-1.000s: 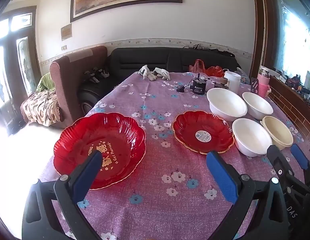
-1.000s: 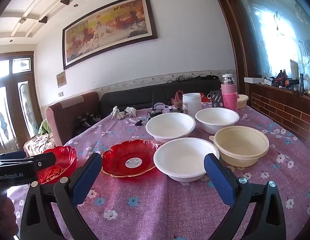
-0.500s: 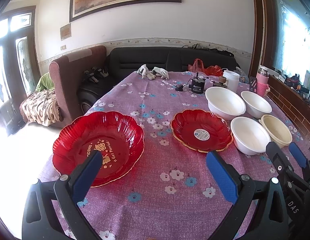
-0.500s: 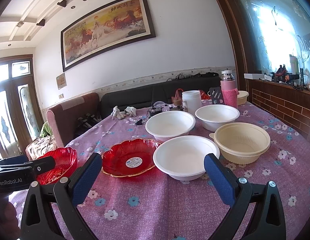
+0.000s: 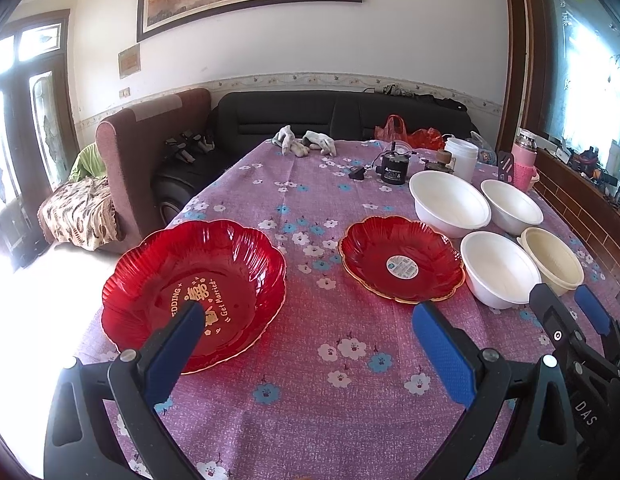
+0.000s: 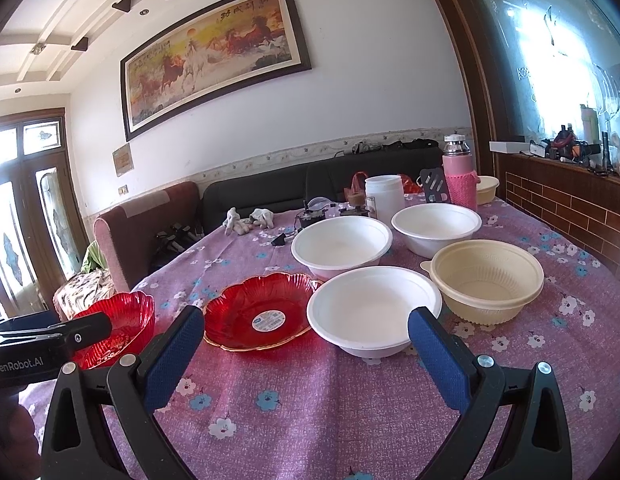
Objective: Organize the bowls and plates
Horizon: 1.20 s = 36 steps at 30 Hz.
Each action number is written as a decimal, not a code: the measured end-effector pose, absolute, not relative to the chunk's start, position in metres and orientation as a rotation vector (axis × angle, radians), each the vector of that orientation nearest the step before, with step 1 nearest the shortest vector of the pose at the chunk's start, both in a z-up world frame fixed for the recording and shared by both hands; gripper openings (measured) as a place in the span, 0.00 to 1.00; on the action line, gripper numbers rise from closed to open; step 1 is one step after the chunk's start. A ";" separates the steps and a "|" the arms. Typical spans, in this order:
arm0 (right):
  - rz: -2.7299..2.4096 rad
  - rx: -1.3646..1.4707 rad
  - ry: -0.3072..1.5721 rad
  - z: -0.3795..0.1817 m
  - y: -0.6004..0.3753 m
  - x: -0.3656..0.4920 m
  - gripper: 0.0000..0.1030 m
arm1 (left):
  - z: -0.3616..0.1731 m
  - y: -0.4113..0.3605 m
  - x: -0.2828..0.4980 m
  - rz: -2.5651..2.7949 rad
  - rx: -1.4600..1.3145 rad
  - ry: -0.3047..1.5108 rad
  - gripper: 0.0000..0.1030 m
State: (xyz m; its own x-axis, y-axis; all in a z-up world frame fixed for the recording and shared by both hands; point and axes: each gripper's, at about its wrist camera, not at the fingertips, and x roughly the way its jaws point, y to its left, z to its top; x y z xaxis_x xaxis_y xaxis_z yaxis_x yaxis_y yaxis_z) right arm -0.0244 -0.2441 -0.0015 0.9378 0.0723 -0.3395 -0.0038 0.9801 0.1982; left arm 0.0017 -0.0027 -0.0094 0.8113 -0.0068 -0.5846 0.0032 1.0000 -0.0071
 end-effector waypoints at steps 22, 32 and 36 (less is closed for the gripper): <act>0.042 0.205 0.367 -0.003 -0.245 -0.021 1.00 | -0.016 -0.001 0.007 -0.008 -0.003 0.645 1.00; 0.042 0.206 0.368 -0.003 -0.245 -0.021 1.00 | -0.018 -0.004 0.010 -0.011 -0.001 0.656 1.00; 0.042 0.206 0.368 -0.003 -0.245 -0.022 1.00 | -0.019 -0.007 0.013 -0.012 0.000 0.661 1.00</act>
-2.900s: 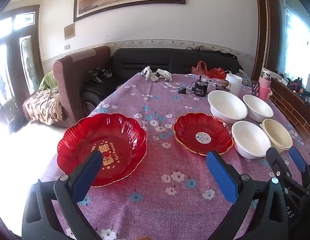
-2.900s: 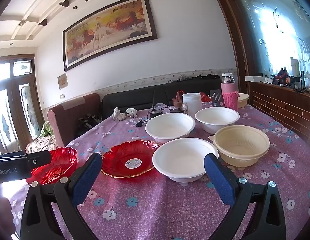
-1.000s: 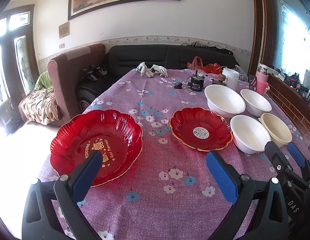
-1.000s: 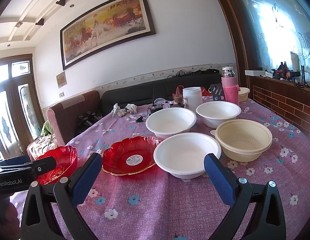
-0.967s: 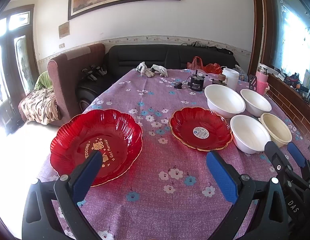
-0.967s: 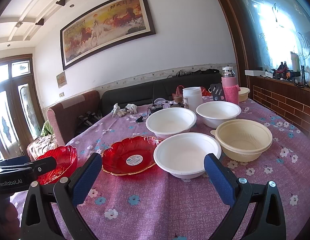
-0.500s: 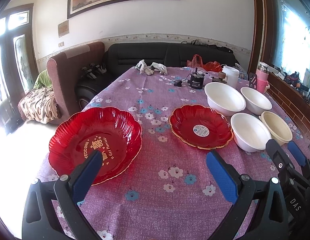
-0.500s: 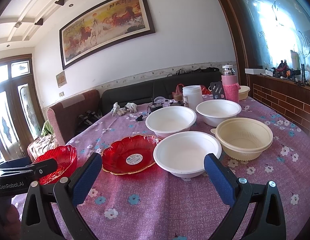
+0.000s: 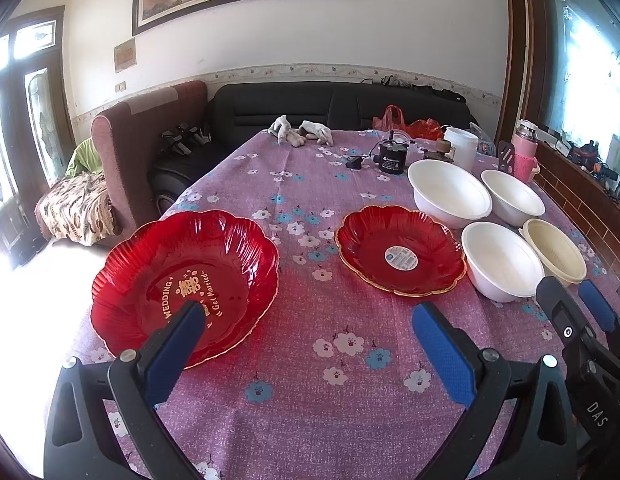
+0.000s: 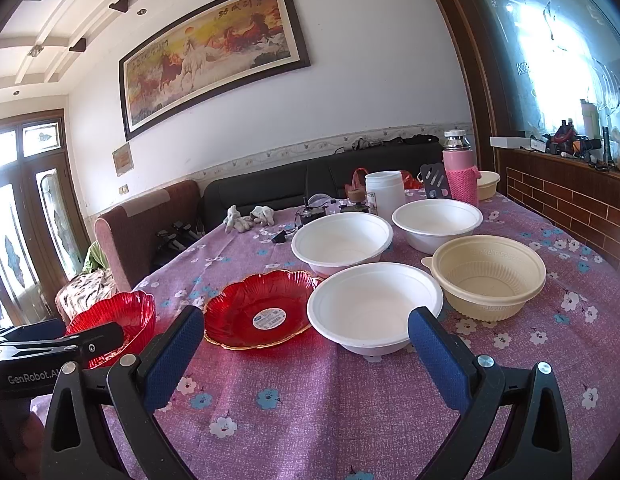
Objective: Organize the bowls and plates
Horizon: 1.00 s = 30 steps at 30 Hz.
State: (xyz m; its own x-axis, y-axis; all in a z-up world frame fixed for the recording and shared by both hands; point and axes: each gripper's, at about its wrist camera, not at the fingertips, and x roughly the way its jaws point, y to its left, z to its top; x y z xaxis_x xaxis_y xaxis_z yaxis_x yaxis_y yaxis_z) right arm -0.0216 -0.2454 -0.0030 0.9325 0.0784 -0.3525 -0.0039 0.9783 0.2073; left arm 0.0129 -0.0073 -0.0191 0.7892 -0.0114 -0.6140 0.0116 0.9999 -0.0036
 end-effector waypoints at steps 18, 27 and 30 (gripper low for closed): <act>0.037 0.232 0.409 -0.003 -0.253 -0.016 1.00 | -0.036 -0.025 0.046 -0.011 0.040 0.720 1.00; 0.082 0.393 0.482 0.008 -0.259 -0.008 1.00 | -0.040 -0.026 0.102 -0.122 0.032 0.839 1.00; 0.101 0.454 0.523 0.002 -0.257 0.000 1.00 | -0.028 -0.026 0.127 -0.080 0.035 0.811 1.00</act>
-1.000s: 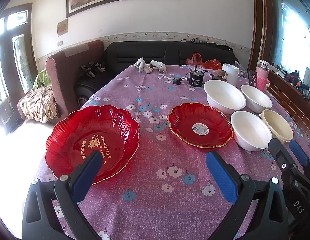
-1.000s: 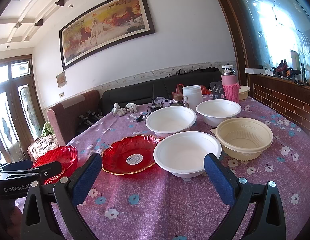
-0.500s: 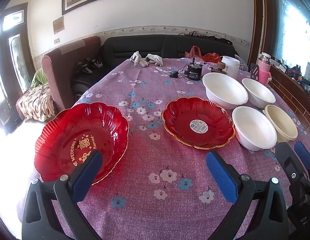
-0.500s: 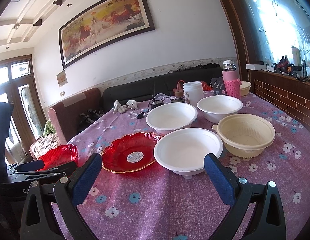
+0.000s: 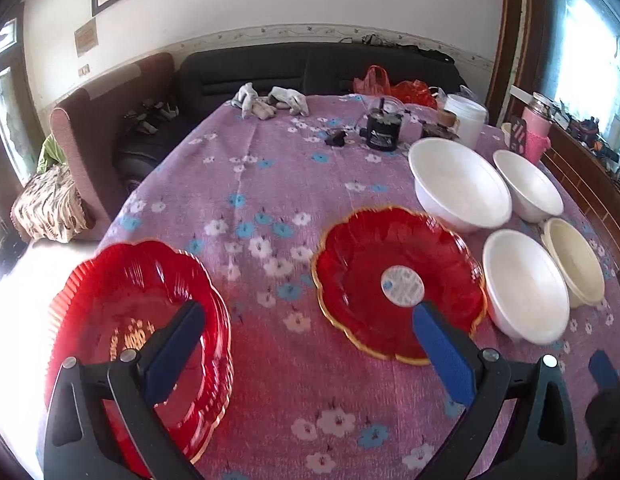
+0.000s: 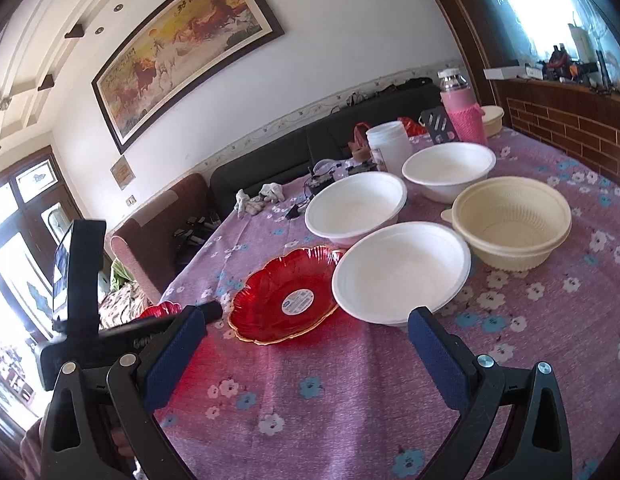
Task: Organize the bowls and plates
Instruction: 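Grasp the rim of the small gold-rimmed red plate with the right gripper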
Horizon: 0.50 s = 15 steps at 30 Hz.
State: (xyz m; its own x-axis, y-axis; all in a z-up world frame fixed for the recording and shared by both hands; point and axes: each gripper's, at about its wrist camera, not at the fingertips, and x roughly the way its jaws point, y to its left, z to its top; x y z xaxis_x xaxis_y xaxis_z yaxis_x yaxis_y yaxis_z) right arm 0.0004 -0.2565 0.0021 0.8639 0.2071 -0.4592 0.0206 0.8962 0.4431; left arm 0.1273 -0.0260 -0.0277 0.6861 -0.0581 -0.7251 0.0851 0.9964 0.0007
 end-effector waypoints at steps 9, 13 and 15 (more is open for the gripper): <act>0.244 0.882 0.751 -0.046 -0.257 0.048 1.00 | -0.035 -0.020 0.206 -0.039 0.001 0.958 1.00; 0.271 0.996 0.801 -0.064 -0.249 0.062 1.00 | -0.046 -0.011 0.220 -0.070 -0.082 1.024 1.00; 0.269 1.033 0.815 -0.069 -0.247 0.068 1.00 | -0.052 -0.008 0.225 -0.085 -0.123 1.060 1.00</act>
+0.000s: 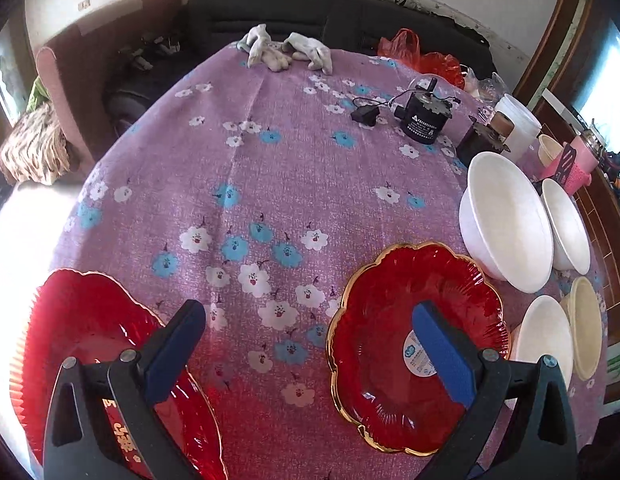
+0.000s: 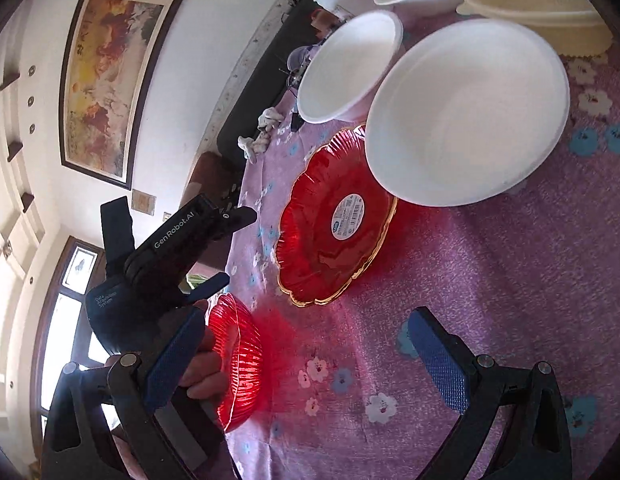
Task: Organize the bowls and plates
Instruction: 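Grasp the rim of the small gold-rimmed red plate with the right gripper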
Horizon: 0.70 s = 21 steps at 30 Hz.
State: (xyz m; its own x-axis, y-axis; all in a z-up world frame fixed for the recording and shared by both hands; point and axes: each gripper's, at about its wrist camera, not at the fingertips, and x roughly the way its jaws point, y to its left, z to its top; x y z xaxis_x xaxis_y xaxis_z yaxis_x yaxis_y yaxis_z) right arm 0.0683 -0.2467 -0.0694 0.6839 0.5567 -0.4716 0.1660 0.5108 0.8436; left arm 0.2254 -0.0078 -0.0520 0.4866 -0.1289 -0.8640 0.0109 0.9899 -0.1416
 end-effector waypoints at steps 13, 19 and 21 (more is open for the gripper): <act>0.187 1.156 0.804 -0.078 -0.241 0.099 1.00 | -0.077 -0.010 0.242 -0.164 -0.221 1.144 1.00; 0.167 1.149 0.817 -0.084 -0.242 0.107 0.73 | -0.082 -0.020 0.240 -0.211 -0.199 1.146 1.00; 0.159 1.142 0.823 -0.087 -0.244 0.109 0.65 | -0.081 -0.021 0.239 -0.228 -0.207 1.142 0.98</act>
State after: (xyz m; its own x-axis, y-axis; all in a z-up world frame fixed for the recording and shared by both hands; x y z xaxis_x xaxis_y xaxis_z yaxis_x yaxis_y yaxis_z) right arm 0.1089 -0.2437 -0.0867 0.7035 0.5072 -0.4979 0.2860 0.4393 0.8516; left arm 0.2393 -0.0208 -0.0814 0.3970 -0.2838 -0.8728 0.0734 0.9578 -0.2781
